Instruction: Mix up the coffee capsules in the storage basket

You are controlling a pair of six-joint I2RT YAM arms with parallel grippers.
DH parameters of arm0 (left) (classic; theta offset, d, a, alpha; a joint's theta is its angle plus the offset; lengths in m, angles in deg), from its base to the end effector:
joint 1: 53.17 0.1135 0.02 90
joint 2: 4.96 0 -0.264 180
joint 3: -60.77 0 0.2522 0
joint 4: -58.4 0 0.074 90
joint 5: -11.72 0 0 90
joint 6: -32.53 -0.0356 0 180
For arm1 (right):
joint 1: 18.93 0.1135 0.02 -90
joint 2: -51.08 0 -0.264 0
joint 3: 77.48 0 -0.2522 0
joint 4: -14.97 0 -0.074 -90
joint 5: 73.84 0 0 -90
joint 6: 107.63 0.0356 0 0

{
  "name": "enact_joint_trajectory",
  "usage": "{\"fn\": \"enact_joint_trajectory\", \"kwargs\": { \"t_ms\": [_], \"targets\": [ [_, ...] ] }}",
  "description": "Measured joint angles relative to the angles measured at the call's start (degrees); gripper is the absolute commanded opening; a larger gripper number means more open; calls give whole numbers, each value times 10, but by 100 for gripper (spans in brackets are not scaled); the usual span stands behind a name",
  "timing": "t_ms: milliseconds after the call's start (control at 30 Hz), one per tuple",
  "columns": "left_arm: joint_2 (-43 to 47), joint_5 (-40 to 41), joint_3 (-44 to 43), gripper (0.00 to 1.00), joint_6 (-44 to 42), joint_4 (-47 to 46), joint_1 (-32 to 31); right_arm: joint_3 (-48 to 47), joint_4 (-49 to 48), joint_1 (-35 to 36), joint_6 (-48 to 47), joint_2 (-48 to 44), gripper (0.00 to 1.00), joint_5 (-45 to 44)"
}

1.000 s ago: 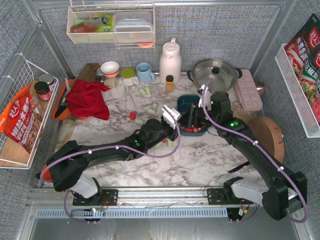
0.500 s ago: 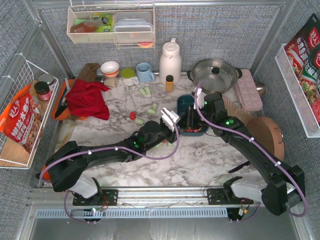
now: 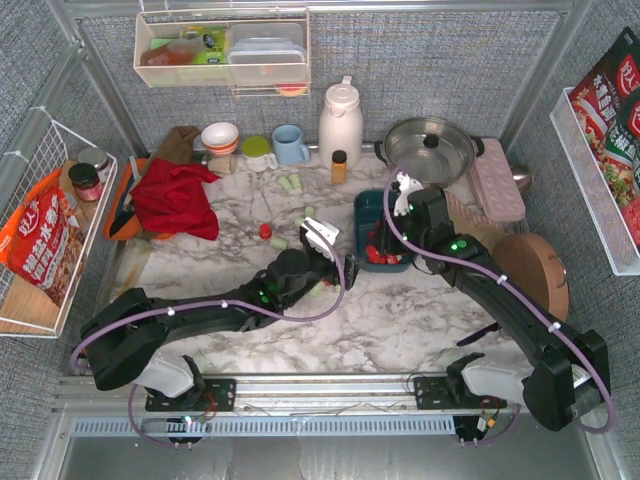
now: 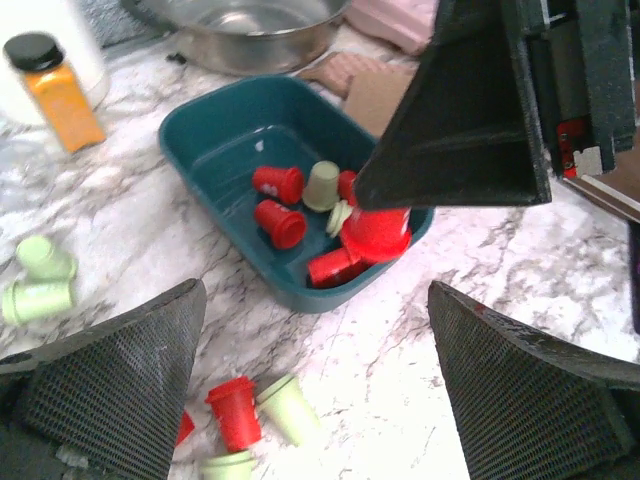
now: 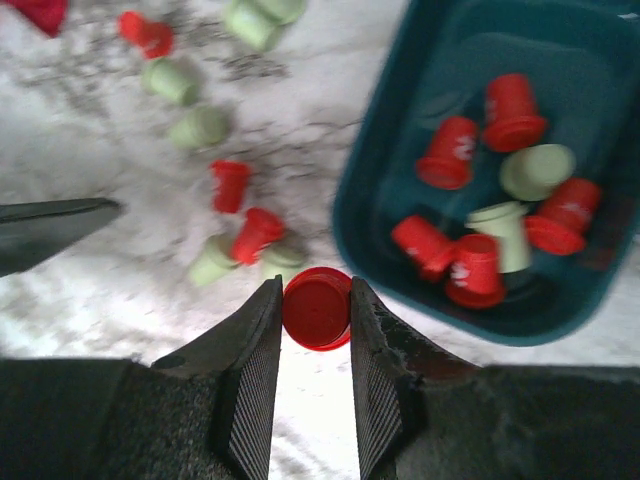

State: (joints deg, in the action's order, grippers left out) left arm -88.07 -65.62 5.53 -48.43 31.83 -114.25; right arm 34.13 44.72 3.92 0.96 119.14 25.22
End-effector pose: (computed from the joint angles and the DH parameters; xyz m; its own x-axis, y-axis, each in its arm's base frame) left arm 0.1616 -0.2763 0.2552 -0.1284 -0.0847 -0.9881 0.7370 0.6585 -0.1522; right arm 0.2454 0.1095 0.3062 -0.5916 0.0923 -0.8009 -0.3390 0.8729 0.3510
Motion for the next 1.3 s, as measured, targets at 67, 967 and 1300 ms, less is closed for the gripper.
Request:
{"fn": "enact_joint_trajectory", "kwargs": {
  "t_ms": [67,967,1300],
  "targets": [
    [2,28,2,99,19,14,1,8,-9,-3,-19,5,24,-44],
    [-85,104,4,59,245,299,27,66,-114,-55,-71,92,49,-140],
    [-126,80,-16,34,224,311,29,63,-110,-57,-70,89,49,-128]
  ]
}}
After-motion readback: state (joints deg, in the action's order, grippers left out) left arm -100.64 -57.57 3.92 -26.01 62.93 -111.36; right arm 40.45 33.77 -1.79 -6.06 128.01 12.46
